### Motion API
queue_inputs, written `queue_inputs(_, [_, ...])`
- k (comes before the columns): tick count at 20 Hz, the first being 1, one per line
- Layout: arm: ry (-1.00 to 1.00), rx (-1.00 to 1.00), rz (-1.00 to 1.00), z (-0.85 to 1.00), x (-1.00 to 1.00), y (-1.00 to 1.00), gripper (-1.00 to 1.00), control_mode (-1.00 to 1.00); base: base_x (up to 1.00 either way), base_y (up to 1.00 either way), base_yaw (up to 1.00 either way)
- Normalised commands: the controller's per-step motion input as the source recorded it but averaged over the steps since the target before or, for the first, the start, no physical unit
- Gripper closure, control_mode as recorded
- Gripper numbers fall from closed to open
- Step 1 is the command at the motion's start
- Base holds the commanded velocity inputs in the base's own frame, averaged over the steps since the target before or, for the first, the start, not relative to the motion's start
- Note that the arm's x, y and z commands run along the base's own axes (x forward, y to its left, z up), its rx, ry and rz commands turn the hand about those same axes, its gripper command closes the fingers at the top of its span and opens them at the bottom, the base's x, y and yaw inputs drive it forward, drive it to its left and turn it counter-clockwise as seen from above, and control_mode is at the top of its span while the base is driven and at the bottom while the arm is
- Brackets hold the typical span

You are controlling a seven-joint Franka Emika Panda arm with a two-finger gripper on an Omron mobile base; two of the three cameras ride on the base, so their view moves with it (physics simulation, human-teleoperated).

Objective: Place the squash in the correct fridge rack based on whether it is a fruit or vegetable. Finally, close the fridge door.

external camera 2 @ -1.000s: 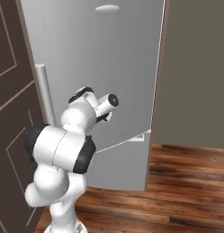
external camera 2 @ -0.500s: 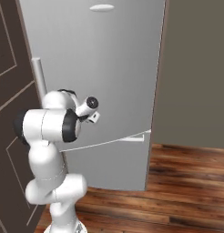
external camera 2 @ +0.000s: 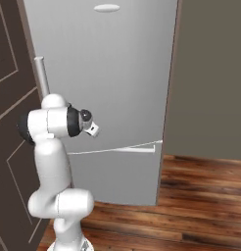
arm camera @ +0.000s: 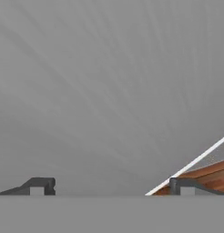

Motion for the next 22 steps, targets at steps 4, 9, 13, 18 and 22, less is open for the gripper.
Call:
queue_inputs(4, [0.0, -0.05, -0.13, -0.31, 0.3, 0.22, -1.0, -1.0, 0.0, 0.0, 0.0])
queue_inputs(9, [0.0, -0.03, -0.13, -0.2, 0.47, 0.17, -1.0, -1.0, 0.0, 0.0, 0.0])
queue_inputs(13, [0.0, -0.02, -0.14, -0.19, 0.54, 0.12, -1.0, -1.0, 0.0, 0.0, 0.0])
queue_inputs(18, [0.0, 0.0, -0.15, -0.05, 0.62, 0.04, -1.0, -1.0, 0.0, 0.0, 0.0])
queue_inputs(22, [0.0, 0.0, -0.15, 0.0, 0.66, 0.0, -1.0, -1.0, 0.0, 0.0, 0.0])
